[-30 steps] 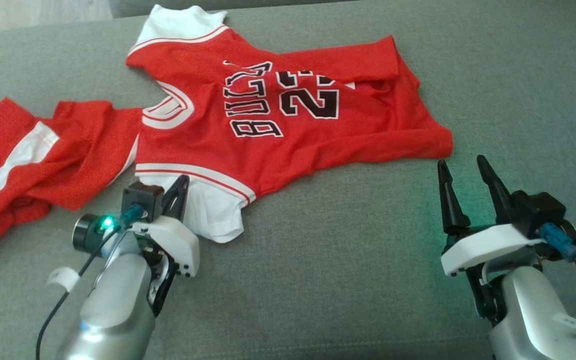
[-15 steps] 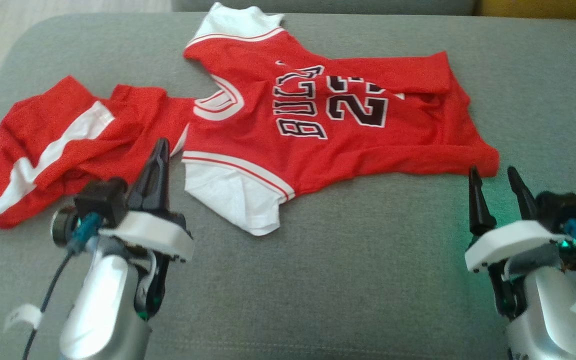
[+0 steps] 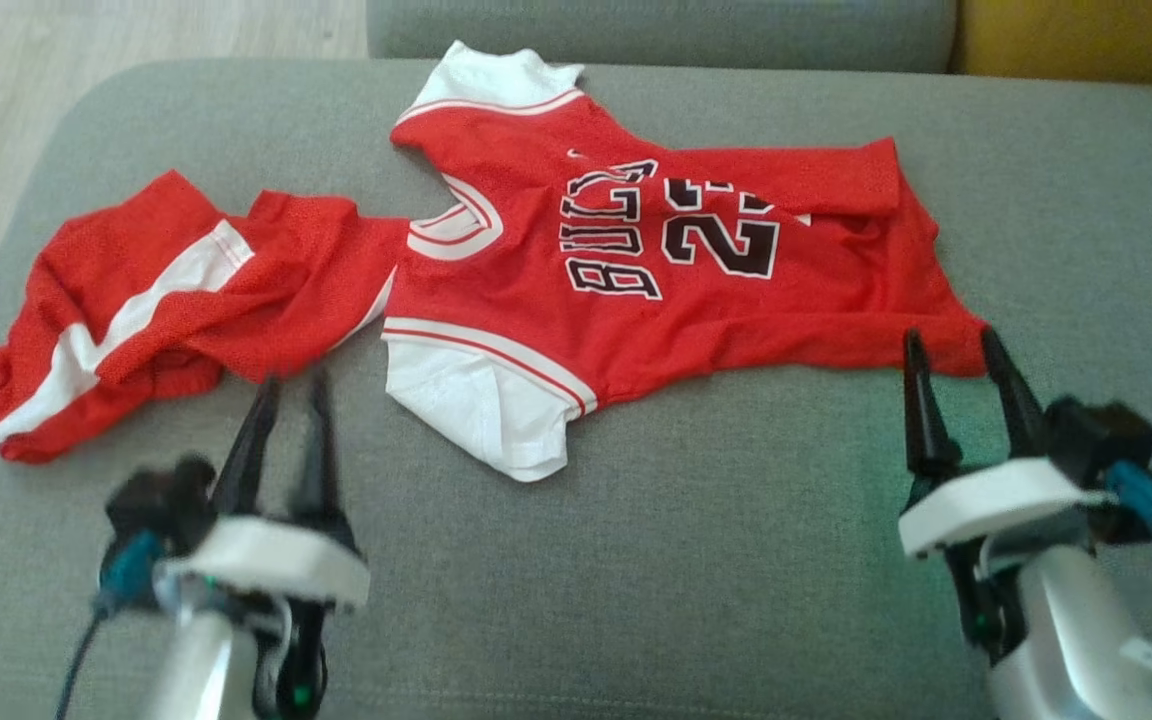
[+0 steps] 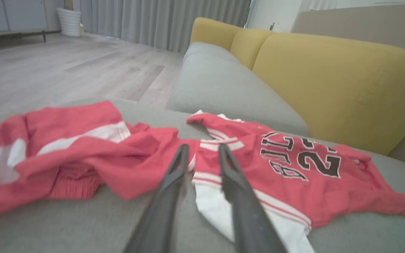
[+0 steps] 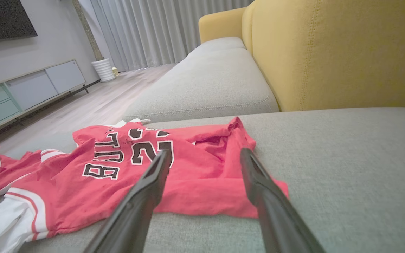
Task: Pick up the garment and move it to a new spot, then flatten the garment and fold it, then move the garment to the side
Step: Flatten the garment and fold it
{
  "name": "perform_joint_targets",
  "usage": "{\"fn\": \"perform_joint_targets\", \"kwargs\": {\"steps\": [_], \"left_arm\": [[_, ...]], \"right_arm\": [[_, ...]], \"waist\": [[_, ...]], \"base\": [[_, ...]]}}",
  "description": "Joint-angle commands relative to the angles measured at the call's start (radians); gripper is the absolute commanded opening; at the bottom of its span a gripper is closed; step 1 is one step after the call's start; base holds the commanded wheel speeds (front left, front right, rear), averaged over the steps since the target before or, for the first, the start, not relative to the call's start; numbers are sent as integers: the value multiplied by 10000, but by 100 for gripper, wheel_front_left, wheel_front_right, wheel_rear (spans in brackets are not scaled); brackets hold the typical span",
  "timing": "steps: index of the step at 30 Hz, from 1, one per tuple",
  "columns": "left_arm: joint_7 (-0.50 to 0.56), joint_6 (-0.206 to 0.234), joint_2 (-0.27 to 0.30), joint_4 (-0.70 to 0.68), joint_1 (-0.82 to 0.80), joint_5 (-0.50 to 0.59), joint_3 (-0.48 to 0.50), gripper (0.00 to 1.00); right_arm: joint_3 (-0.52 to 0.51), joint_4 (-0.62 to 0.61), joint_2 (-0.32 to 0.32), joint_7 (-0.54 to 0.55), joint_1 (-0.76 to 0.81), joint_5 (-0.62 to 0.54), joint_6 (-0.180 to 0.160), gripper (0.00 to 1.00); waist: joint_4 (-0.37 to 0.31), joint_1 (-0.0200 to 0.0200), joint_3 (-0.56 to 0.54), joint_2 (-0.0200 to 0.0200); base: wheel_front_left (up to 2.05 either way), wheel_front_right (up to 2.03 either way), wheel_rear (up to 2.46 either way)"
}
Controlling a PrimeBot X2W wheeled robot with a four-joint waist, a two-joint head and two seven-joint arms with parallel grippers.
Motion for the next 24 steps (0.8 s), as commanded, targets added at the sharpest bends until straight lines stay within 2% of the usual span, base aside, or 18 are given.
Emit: {"fn": "perform_joint_targets", "kwargs": {"steps": [1, 7, 18, 24], "left_arm": [[-121, -26, 43, -279, -141, -39, 398, 100], [-121, 76, -36, -342, 486, -86, 420, 100], [-122, 276, -45, -580, 331, -240, 242, 100], [-122, -58, -46, -186, 33, 133, -96, 100]], "right_arm": [[302, -372, -14, -141, -8, 76, 37, 100], [540, -549, -14, -251, 538, 309, 37, 100], [602, -790, -14, -119, 560, 227, 37, 100], [630, -1001, -14, -55, 489, 138, 37, 100]], "waist": [[-22, 0, -113, 0], [-75, 0, -358, 0], [-122, 0, -398, 0], [-252, 0, -6, 0]], "base": [[0, 0, 0], [0, 0, 0], [0, 0, 0], [0, 0, 0]]}}
